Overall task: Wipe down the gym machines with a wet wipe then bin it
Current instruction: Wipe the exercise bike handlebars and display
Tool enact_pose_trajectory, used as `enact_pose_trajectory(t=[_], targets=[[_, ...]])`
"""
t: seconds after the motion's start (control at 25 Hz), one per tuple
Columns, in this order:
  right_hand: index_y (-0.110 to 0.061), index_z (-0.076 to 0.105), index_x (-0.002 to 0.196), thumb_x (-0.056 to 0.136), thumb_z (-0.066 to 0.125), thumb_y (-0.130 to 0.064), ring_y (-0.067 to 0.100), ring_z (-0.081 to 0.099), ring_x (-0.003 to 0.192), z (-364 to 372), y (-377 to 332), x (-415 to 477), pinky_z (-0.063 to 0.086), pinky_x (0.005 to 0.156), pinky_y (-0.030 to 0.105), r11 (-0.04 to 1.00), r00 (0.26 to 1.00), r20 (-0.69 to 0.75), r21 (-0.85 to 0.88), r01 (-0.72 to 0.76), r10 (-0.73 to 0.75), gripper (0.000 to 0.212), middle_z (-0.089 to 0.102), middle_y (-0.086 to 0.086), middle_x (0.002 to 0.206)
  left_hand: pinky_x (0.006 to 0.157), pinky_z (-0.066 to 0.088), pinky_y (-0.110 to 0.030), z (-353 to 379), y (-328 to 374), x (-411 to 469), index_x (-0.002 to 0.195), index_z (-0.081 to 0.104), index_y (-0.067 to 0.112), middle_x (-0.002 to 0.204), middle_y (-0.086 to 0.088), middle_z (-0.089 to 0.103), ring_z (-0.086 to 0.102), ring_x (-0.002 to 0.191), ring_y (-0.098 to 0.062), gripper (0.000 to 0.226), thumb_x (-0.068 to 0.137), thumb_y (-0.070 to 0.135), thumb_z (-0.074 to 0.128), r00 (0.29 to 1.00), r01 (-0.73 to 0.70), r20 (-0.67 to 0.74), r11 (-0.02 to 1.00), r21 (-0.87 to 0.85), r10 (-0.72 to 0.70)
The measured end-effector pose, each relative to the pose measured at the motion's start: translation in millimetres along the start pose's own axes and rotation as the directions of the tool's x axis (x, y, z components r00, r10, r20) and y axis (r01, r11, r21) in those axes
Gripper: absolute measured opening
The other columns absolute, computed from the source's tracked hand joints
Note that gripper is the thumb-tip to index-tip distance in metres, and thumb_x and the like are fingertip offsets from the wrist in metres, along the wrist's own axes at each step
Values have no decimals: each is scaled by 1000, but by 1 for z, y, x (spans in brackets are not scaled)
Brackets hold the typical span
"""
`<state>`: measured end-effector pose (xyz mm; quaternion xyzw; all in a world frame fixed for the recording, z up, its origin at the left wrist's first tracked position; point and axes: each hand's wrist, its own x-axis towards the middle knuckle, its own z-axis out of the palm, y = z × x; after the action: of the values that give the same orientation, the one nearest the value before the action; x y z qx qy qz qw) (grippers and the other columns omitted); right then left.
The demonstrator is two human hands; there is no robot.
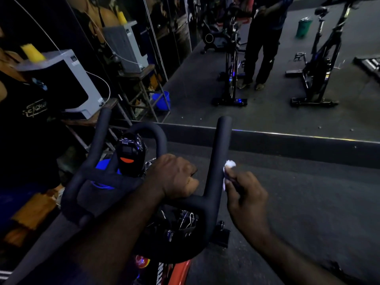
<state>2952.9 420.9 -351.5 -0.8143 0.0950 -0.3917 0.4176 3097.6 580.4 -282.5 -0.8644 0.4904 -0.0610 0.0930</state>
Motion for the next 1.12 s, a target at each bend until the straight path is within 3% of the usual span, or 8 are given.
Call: enact_pose_trajectory(t=[0.2, 0.44, 0.6, 0.72, 0.92, 0.96, 1.08, 1.12], targets=[[-5, 72, 114, 90, 64, 7, 13, 60, 103, -3, -12, 96, 45, 93, 17, 990, 989, -75, -70, 120, -125, 28, 65, 9, 110, 72, 39, -38, -1, 2, -1, 81, 52, 22, 99, -9, 74, 68, 92, -35, 37, 78, 51, 29, 1000, 3, 13, 999, 35, -4], [-3, 70, 122, 100, 41, -20, 34, 59, 100, -1, -3, 47, 53, 86, 39, 934, 935, 254, -193, 302, -250, 39, 57, 13, 112, 71, 43, -37, -2, 3, -2, 75, 48, 22, 94, -11, 74, 68, 88, -38, 29, 78, 49, 36, 999, 18, -32, 1000, -6, -18], [-11, 72, 116, 91, 54, -5, 10, 56, 102, -19, -26, 7, 46, 88, 19, 939, 861, 401, -7, 343, -311, 31, 53, -6, 110, 66, 39, -37, -2, 4, -4, 81, 68, 13, 90, -13, 75, 70, 85, -39, 44, 83, 51, 45, 996, 28, -90, 999, 37, -24], [-8, 73, 116, 88, 51, -15, 9, 51, 103, -5, -43, 95, 39, 93, 9, 934, 923, 241, -120, 335, -300, 37, 55, 3, 112, 67, 34, -34, -6, 6, -5, 84, 72, 14, 88, -9, 75, 69, 85, -35, 39, 80, 44, 48, 994, 38, -102, 997, 62, -31], [3, 59, 125, 104, 41, -18, 45, 54, 108, 17, -27, 87, 53, 92, 48, 791, 923, 365, -526, 311, -121, 35, 52, 30, 128, 86, 40, -43, 9, -3, -7, 63, 71, 11, 69, -4, 60, 57, 83, -31, 19, 65, 25, 59, 939, 133, -317, 991, -35, -137], [5, 59, 126, 103, 41, -17, 46, 56, 109, 17, -29, 53, 54, 89, 48, 789, 902, 423, -523, 322, -88, 37, 54, 30, 127, 89, 40, -45, 12, -3, -6, 64, 72, 11, 71, -5, 59, 56, 87, -32, 16, 64, 23, 61, 923, 172, -336, 983, -68, -185], [1, 69, 113, 96, 52, -16, 45, 62, 97, 8, -37, 17, 56, 81, 44, 773, 665, 738, -355, 525, -113, 29, 57, 22, 110, 106, 40, -46, 16, -5, -3, 68, 72, 9, 73, -7, 59, 57, 92, -33, 16, 66, 19, 61, 896, 165, -395, 978, -130, -204], [-3, 69, 110, 96, 55, -17, 42, 62, 92, 6, -37, 42, 54, 79, 41, 777, 697, 699, -347, 525, -159, 24, 55, 19, 107, 115, 36, -46, 16, -5, -2, 69, 73, 9, 71, -7, 61, 58, 92, -32, 17, 68, 20, 59, 897, 154, -398, 981, -122, -190]])
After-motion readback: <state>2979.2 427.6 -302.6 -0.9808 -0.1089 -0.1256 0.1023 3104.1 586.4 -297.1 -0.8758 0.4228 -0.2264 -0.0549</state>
